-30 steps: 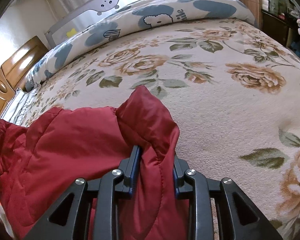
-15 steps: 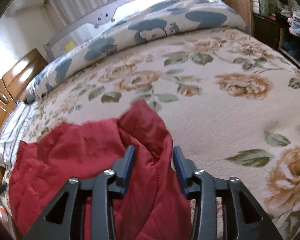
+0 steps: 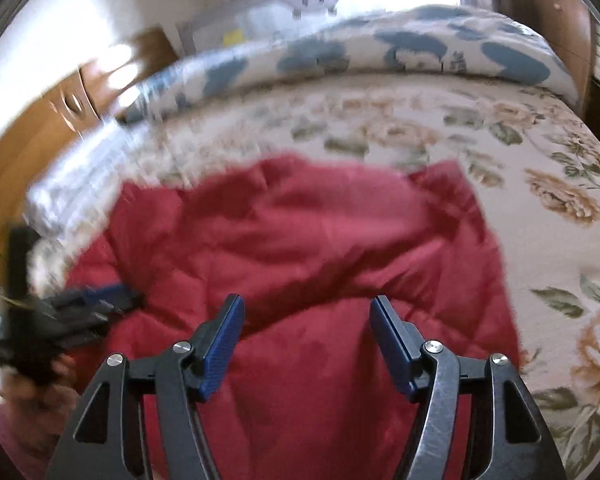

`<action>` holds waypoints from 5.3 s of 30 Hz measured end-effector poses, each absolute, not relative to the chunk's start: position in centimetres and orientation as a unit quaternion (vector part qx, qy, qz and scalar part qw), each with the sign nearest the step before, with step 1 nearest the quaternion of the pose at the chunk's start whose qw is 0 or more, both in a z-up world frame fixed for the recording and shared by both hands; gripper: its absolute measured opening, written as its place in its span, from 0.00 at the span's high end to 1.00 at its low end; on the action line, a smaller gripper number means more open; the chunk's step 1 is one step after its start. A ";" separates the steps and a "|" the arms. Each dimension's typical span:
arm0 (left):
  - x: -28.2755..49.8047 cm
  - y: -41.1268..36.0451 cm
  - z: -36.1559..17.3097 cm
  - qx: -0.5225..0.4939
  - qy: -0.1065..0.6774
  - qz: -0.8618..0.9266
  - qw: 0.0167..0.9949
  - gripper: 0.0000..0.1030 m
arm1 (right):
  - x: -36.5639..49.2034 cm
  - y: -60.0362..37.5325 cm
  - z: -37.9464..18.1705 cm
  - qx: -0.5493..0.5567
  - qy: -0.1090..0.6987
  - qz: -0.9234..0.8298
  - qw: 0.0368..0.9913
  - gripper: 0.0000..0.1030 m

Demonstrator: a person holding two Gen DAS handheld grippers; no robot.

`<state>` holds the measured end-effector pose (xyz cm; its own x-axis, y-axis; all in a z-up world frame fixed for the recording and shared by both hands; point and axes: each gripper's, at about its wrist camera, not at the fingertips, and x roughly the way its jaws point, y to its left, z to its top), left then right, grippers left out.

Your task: Fold large clothes

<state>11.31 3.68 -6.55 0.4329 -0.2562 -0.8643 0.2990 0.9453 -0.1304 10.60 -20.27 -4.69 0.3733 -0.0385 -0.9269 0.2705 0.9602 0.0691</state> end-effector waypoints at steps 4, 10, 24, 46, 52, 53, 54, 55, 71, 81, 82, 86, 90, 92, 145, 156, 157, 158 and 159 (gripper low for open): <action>13.0 3.6 -7.5 0.015 0.513 -0.163 0.843 0.57 | 11.2 -21.2 -8.6 0.098 0.560 -0.114 0.815 0.31; 13.3 3.4 -8.1 0.009 0.512 -0.152 0.845 0.57 | 11.1 -21.8 -9.3 0.110 0.551 -0.128 0.817 0.31; 5.1 6.3 -2.9 0.040 0.485 -0.141 0.862 0.41 | 9.5 -21.4 -7.8 0.123 0.536 -0.132 0.824 0.31; 2.8 5.3 -4.1 0.080 0.486 -0.081 0.866 0.38 | 1.5 -17.9 -5.2 0.107 0.550 -0.121 0.819 0.27; 1.0 5.6 -2.2 0.092 0.469 -0.060 0.876 0.37 | 1.3 -17.6 -5.3 0.102 0.547 -0.126 0.821 0.27; 1.1 5.5 -2.5 0.096 0.475 -0.059 0.873 0.37 | 1.3 -17.6 -5.2 0.101 0.547 -0.127 0.821 0.27; 1.4 5.5 -3.2 0.097 0.484 -0.058 0.868 0.36 | 1.2 -17.5 -5.3 0.101 0.547 -0.128 0.821 0.27; 1.8 5.5 -4.2 0.094 0.496 -0.057 0.861 0.34 | 1.2 -17.6 -5.3 0.102 0.547 -0.128 0.821 0.27; 2.0 5.2 -5.2 0.106 0.486 -0.058 0.866 0.32 | 1.0 -17.4 -4.8 0.105 0.550 -0.134 0.818 0.25; 2.3 5.5 -4.7 0.095 0.488 -0.060 0.865 0.31 | 2.7 -15.2 -2.2 0.079 0.530 -0.112 0.837 0.25; 2.4 5.7 -4.1 0.086 0.485 -0.063 0.868 0.31 | 2.9 -15.1 -2.3 0.079 0.532 -0.108 0.836 0.25; 3.7 6.0 -2.7 0.090 0.466 -0.041 0.879 0.31 | 4.5 -15.2 -2.2 0.085 0.533 -0.102 0.835 0.25; 6.3 5.8 -2.9 0.091 0.475 -0.033 0.874 0.31 | 6.6 -15.9 -2.8 0.093 0.539 -0.107 0.830 0.25; 7.8 5.5 -3.6 0.096 0.483 -0.028 0.870 0.31 | 7.6 -16.5 -3.6 0.091 0.547 -0.114 0.825 0.25; 8.4 6.8 -4.6 0.071 0.493 -0.027 0.867 0.18 | 11.8 -21.6 -8.5 0.100 0.553 -0.186 0.806 0.13; 9.6 5.6 -6.5 0.094 0.497 -0.012 0.862 0.07 | 11.4 -21.2 -7.5 0.101 0.560 -0.184 0.802 0.13; 9.6 5.6 -6.5 0.093 0.497 -0.011 0.863 0.06 | 11.3 -21.1 -7.3 0.099 0.561 -0.185 0.801 0.13; 9.6 5.8 -6.7 0.092 0.497 -0.011 0.863 0.05 | 11.2 -21.0 -7.1 0.097 0.562 -0.185 0.800 0.13; 9.6 5.9 -6.7 0.092 0.496 -0.011 0.863 0.05 | 11.1 -20.8 -6.9 0.094 0.563 -0.186 0.800 0.12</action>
<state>9.57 5.86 -6.69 0.5068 0.0725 -0.8590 0.1103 0.9828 0.1480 11.11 -20.81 -6.91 0.2980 -0.1912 -0.9352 0.4032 0.9133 -0.0582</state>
